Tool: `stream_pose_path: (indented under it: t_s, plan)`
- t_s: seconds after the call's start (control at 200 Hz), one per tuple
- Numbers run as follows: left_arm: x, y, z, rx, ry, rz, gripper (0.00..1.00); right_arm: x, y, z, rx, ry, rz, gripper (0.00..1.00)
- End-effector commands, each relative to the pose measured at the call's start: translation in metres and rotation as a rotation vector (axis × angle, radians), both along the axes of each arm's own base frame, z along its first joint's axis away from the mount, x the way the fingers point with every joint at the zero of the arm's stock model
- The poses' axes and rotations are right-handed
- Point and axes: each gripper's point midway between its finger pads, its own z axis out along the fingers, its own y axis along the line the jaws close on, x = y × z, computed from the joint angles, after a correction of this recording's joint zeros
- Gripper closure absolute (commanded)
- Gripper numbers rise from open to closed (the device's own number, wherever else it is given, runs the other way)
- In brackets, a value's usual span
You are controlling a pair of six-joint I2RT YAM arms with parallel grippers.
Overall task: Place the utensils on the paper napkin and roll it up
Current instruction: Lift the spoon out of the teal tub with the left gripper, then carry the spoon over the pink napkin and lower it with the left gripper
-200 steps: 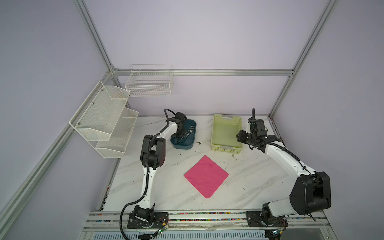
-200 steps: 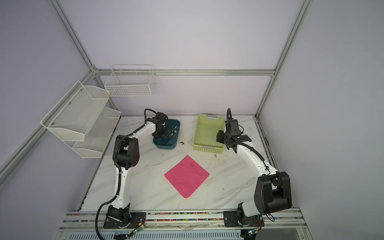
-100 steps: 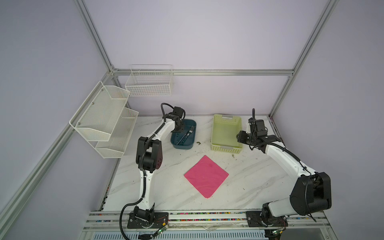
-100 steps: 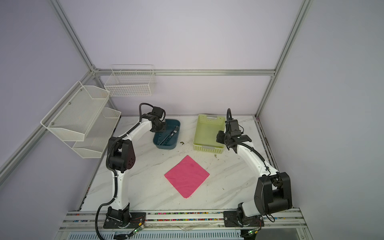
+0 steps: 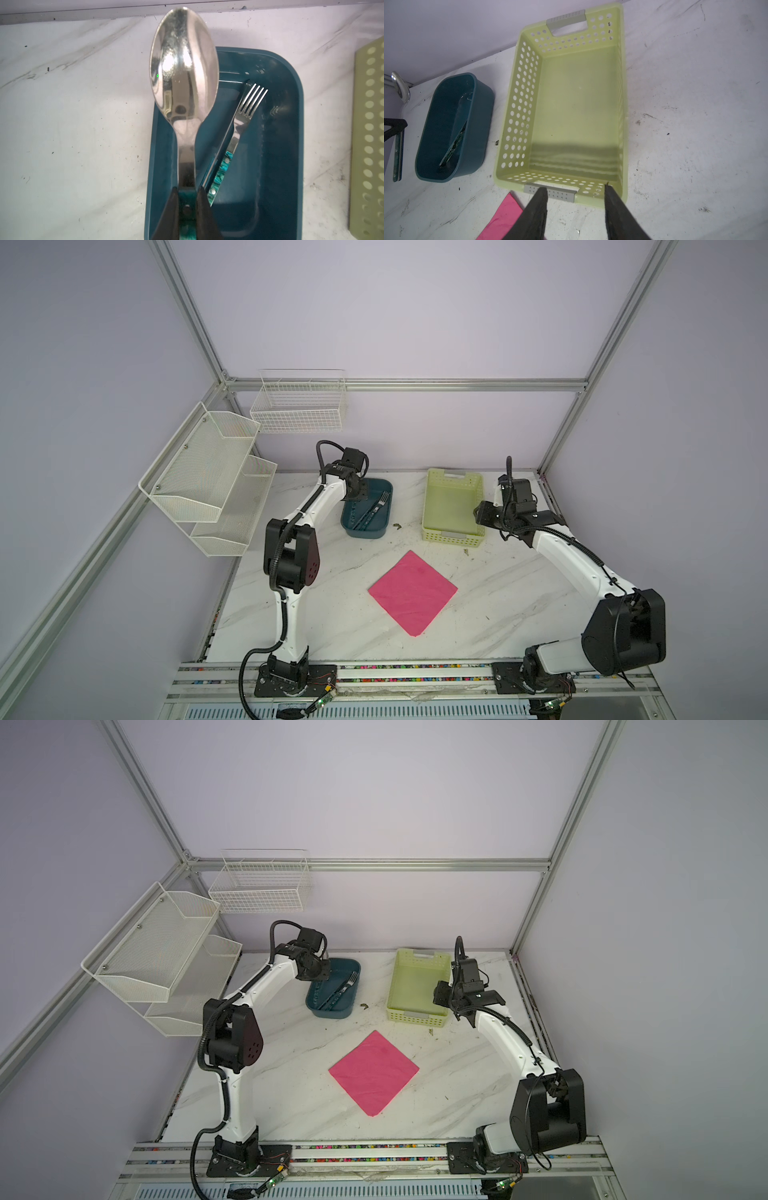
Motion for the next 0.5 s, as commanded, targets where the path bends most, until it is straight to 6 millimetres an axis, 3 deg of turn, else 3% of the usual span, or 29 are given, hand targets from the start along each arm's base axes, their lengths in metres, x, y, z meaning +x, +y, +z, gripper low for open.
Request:
stream_pose_path:
  t_s: [0.0,0.12,0.15,0.495]
  plan:
    - [-0.026,-0.014,0.023,-0.043,-0.025,-0.011,0.99,-0.005,-0.003,0.015,-0.005,-0.026,0.002,0.53]
    - [-0.053,-0.029,0.022,-0.069,-0.005,-0.013,0.99,-0.007,-0.002,0.012,0.000,-0.014,0.010,0.53]
    - [-0.059,-0.033,0.021,-0.069,0.000,-0.013,0.99,-0.011,-0.002,0.022,0.006,-0.041,0.012,0.52]
    - [-0.141,-0.080,0.002,-0.117,0.056,-0.002,1.00,-0.027,-0.002,0.027,0.017,-0.053,0.037,0.53]
